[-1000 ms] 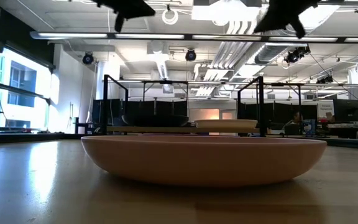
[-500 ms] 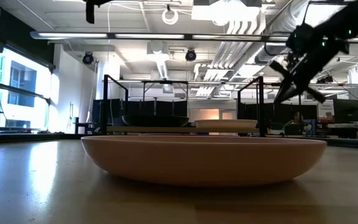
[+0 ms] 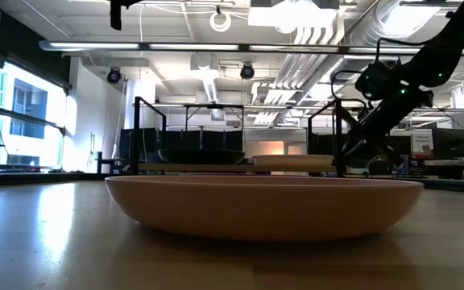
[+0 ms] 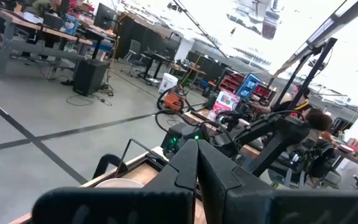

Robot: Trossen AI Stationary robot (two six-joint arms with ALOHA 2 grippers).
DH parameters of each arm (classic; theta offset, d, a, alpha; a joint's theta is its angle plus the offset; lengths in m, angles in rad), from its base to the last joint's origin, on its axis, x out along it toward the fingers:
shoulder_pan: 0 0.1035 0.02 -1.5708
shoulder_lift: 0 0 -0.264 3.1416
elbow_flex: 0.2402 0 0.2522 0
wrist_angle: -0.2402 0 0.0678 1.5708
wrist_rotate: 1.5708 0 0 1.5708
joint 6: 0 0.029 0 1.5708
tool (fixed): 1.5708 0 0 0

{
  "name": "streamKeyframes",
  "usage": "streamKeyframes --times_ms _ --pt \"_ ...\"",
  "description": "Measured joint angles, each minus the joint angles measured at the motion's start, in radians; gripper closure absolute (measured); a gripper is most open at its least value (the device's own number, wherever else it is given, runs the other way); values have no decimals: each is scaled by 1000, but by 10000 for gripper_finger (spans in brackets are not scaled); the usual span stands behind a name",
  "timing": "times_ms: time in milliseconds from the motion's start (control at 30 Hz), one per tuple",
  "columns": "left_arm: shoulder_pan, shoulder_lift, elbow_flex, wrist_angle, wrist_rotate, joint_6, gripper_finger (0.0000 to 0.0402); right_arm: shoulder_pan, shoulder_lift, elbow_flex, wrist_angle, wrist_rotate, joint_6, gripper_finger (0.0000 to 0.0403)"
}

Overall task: Place and stack plates onto a shelf
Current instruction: Adjust the white plate on the shelf, then stack the purple plate on the black plate on the shelf

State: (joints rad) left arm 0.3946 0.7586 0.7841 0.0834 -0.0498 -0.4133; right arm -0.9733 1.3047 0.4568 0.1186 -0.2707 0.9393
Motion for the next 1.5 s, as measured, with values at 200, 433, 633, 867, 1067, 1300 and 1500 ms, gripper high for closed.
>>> streamKeyframes --times_ms 200,433,633,867,1067,1300,1500 --pt "0 0 0 -2 0 0 401 16 45 0 52 0 4 403" --pt "0 0 0 -3 -14 4 401 55 45 0 100 -2 4 403" --pt "0 0 0 -4 -17 4 401 66 45 0 116 7 -5 403" --pt "0 0 0 -6 -19 8 401 44 15 0 110 -27 -80 403" --pt "18 -8 0 -24 -19 41 401 -42 -171 0 -45 -25 -188 403" --pt "58 -65 1 -150 -18 70 401 -10 -484 0 -136 -89 -240 403" --pt "63 -109 -37 -168 18 77 401 272 -632 0 -32 -43 -233 403"
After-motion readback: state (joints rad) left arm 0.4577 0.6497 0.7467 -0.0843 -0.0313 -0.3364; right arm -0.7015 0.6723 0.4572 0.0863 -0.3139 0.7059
